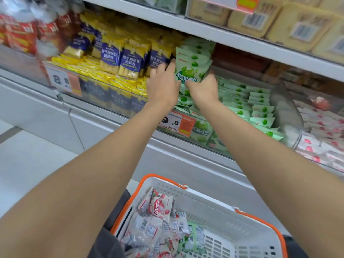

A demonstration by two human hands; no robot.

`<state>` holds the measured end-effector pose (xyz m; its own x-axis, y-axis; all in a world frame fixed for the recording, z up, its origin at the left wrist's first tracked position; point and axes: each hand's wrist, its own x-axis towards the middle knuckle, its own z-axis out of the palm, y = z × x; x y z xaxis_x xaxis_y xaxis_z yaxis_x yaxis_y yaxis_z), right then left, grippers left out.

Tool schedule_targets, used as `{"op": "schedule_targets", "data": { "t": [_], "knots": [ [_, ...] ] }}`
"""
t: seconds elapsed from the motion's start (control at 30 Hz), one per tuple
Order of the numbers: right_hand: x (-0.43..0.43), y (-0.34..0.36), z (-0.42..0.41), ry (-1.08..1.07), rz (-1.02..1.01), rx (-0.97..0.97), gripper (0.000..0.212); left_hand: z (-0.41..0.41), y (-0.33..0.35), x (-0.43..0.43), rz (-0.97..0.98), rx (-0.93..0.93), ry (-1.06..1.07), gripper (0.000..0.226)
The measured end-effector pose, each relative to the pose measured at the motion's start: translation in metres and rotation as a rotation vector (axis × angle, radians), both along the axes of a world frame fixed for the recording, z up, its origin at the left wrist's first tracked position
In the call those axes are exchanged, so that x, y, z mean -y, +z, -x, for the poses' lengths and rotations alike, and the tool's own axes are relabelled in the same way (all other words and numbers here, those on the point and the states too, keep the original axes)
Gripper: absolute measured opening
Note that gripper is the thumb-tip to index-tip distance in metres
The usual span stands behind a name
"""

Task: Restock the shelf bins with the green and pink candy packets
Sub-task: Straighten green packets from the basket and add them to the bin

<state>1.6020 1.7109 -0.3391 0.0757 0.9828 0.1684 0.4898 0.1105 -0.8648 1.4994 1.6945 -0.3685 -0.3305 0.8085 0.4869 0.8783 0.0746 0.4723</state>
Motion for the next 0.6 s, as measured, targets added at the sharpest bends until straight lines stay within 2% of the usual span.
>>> {"op": "schedule_targets", "data": {
  "t": [0.1,0.2,0.3,0.4,0.5,0.6],
  "knots": [
    [0.0,0.013,-0.002,0.071,0.136,-0.095,0.024,0.0,-0.001,-0.001,-0.004,0.006,-0.001,0.062],
    [0.001,0.02,-0.007,0.185,0.18,-0.136,0.048,0.0,-0.003,-0.003,-0.017,0.015,0.017,0.061],
    [0.003,0.022,-0.014,0.201,0.214,-0.103,0.038,-0.001,-0.004,-0.002,-0.04,0.011,0.024,0.062],
    [0.004,0.017,-0.021,0.166,0.131,-0.086,0.039,-0.002,-0.004,0.001,-0.044,0.009,0.019,0.063],
    [0.006,0.004,-0.025,0.126,0.012,-0.029,0.056,-0.002,-0.003,0.002,-0.043,0.013,0.006,0.063],
    [0.015,-0.005,-0.03,0.112,-0.02,0.098,0.066,-0.003,-0.004,0.006,-0.042,0.042,0.0,0.067]
  ]
}}
